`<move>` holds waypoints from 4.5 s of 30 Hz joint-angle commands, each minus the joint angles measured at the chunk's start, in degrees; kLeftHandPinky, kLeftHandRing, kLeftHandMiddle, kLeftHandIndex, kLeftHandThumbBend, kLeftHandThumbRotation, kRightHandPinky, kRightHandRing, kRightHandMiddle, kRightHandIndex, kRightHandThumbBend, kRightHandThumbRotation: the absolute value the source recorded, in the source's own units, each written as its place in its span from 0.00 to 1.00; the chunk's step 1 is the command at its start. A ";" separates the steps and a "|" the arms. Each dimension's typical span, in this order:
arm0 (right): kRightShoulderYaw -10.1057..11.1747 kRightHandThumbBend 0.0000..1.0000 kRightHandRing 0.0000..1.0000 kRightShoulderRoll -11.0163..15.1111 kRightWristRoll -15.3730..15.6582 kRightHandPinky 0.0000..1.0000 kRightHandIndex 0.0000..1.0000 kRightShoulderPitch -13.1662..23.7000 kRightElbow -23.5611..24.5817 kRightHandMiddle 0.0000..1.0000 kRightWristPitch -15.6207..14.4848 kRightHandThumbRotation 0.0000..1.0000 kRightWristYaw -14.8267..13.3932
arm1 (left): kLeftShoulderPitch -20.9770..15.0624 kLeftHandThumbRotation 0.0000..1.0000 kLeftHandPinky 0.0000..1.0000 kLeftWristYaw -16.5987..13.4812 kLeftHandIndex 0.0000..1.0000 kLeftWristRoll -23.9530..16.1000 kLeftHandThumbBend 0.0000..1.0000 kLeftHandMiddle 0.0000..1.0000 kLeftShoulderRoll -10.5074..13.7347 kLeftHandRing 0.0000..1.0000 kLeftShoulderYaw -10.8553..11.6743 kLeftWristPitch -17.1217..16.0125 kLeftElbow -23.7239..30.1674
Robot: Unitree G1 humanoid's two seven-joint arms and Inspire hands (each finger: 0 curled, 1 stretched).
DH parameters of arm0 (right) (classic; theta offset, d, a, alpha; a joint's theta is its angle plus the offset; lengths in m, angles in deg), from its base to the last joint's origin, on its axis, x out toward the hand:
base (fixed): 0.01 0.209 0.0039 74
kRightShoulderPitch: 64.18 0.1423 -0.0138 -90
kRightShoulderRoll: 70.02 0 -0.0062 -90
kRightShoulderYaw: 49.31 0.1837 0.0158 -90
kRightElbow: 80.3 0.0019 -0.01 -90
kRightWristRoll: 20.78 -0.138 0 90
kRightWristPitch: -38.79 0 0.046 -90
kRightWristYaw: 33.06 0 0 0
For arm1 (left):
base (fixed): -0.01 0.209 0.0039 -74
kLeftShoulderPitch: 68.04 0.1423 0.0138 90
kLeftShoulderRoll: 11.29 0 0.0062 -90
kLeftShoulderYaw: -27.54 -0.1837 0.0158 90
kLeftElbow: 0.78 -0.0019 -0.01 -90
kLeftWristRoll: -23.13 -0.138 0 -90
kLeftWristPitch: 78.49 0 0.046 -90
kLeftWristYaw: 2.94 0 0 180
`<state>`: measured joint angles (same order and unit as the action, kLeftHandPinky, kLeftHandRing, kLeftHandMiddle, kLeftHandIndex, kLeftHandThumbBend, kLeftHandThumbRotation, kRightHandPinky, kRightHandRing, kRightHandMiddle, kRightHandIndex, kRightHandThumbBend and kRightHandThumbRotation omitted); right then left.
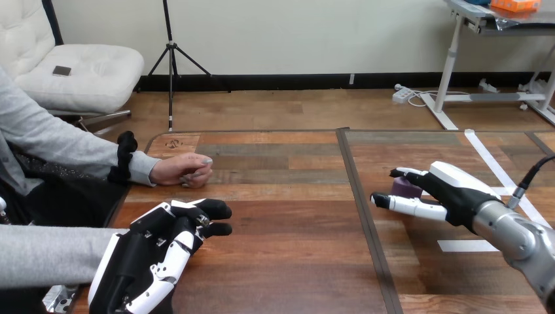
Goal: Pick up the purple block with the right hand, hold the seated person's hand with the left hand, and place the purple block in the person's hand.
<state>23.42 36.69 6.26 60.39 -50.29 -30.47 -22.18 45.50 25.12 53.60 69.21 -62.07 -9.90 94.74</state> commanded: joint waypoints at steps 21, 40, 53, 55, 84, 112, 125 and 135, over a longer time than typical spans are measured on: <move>3.36 0.83 0.98 4.87 -4.02 0.92 0.96 -11.82 19.78 0.98 -1.64 1.00 6.72 | -1.81 0.00 0.90 0.92 0.42 0.12 0.00 0.65 -2.82 0.72 0.44 -2.19 -0.52; 5.80 0.83 0.98 7.12 -4.39 0.93 0.97 -14.88 28.03 0.98 -2.75 1.00 8.82 | -1.95 0.00 0.91 -0.55 0.43 -0.66 0.00 0.66 -2.67 0.71 1.07 -2.32 -0.41; 7.10 0.86 0.99 7.48 -4.93 0.95 0.97 -14.51 29.71 0.99 -3.00 1.00 9.44 | -1.86 0.00 0.94 -0.85 0.44 -0.64 0.00 0.66 -2.55 0.73 0.80 -1.97 -0.23; 7.28 0.86 0.99 7.59 -4.98 0.94 0.97 -14.41 30.22 0.99 -3.21 1.00 9.64 | -1.71 0.00 0.95 -1.28 0.44 -1.36 0.00 0.66 -2.34 0.73 0.75 -1.86 -0.05; 11.85 0.86 1.00 8.26 -7.51 0.97 1.00 -11.37 34.82 1.00 -5.41 1.00 10.77 | -2.43 0.00 1.00 0.82 0.45 -0.66 0.00 0.69 -2.28 0.75 0.51 -1.79 -2.34; 14.73 0.87 1.00 8.34 -7.26 0.95 0.98 -6.19 32.83 1.00 -4.74 1.00 9.48 | -3.79 0.00 0.91 3.77 0.46 -0.95 0.00 0.70 -2.43 0.75 0.94 -4.33 -6.02; 13.20 0.89 1.00 5.82 -6.74 0.95 0.97 -3.01 26.08 1.00 -4.68 0.87 7.51 | -4.17 0.00 0.89 3.96 0.46 -1.28 0.00 0.69 -2.47 0.74 1.15 -5.00 -6.66; 11.96 0.95 1.00 3.03 -7.58 0.97 0.98 0.42 16.60 1.00 -3.33 0.72 7.16 | -4.17 0.00 0.88 3.75 0.46 -0.52 0.00 0.69 -2.49 0.73 1.23 -3.95 -6.12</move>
<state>36.01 42.18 -0.44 55.92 -28.79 -34.76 -14.03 44.36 28.87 52.00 69.18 -61.58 -13.24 88.10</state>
